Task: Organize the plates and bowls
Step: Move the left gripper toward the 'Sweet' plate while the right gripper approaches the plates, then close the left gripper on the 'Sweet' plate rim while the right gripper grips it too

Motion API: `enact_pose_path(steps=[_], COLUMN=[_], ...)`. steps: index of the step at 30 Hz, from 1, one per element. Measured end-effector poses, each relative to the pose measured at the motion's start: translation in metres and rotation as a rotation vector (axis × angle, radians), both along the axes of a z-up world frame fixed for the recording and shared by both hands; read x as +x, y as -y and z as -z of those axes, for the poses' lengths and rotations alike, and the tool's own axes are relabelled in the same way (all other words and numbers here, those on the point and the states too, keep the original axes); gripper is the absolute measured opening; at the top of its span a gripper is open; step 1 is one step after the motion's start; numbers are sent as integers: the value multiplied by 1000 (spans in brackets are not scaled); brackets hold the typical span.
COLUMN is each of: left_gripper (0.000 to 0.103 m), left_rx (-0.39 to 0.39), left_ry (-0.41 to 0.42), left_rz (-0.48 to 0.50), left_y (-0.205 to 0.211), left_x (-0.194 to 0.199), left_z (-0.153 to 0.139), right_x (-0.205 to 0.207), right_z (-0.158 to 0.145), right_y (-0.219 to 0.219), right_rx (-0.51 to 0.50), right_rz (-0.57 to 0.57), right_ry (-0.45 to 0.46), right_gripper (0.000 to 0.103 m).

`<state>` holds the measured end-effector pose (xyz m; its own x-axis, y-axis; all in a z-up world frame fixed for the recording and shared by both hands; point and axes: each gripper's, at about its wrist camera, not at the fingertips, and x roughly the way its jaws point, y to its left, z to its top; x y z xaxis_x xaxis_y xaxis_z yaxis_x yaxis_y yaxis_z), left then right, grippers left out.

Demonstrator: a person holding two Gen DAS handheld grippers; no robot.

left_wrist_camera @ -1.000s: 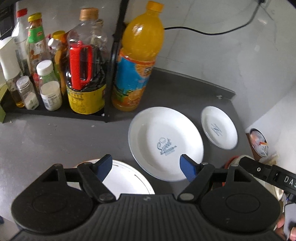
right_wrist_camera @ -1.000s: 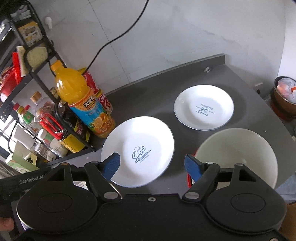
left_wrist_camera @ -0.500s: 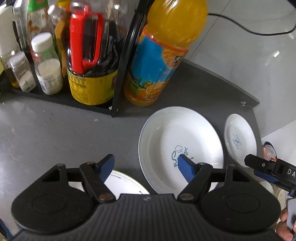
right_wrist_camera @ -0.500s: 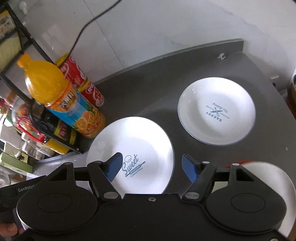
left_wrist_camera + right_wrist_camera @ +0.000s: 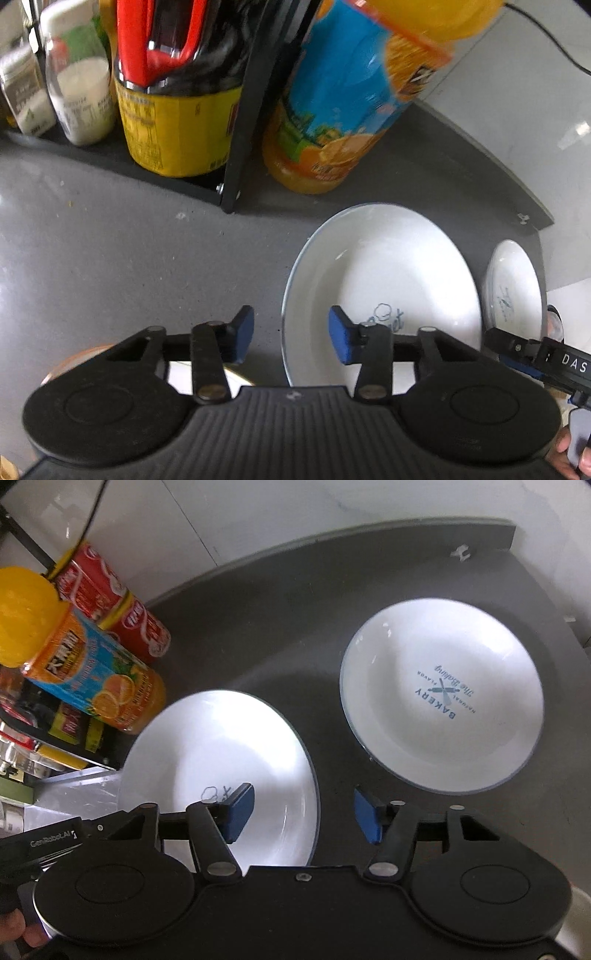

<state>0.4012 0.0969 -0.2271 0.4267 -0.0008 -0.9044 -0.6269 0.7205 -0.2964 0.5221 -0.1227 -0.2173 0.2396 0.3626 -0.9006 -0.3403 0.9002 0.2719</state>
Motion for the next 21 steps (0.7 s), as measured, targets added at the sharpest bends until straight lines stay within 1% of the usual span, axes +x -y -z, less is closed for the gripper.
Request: enact_pose_path(steps=[4,8,11,13,17,18,19,20,21], left_gripper=[33,28,27,26,24,22,21,18,18], left_rx=[-23,-37,-69,-76,-97,-99,-101,-106,-111], left_ry=[-12,-18,-8,-5,-1,4,7,10,12], left_rz=[-42,-86,-115,-125,-143,-145,-143,-143,-146], left_y=[-4,-8,-11,-12,-12,-11,-10,-9,-9], left_x=[3,4,4,4,6,6,7,7,6], left_z=[11,18,25,26,30,30,31,31,31], right_x=[7,13,17,19,24,25,26,26,26], right_z=[10,18,23,26,33,35,38,40,42], right_y=[-6,-13,-19,-21,-25,-26,-27,-28,-29], right_rx=[-18,-32,-39,-39,-50,-51,-50,-48,-45], right_rz=[-16,-29,-40,-52,-68,-70,-72,-76,-81], right_ry=[-32,-63,-83,-94,-110,-118,-126,-133,-140], right_gripper=[50,46,39,36,34,34,32,27,25])
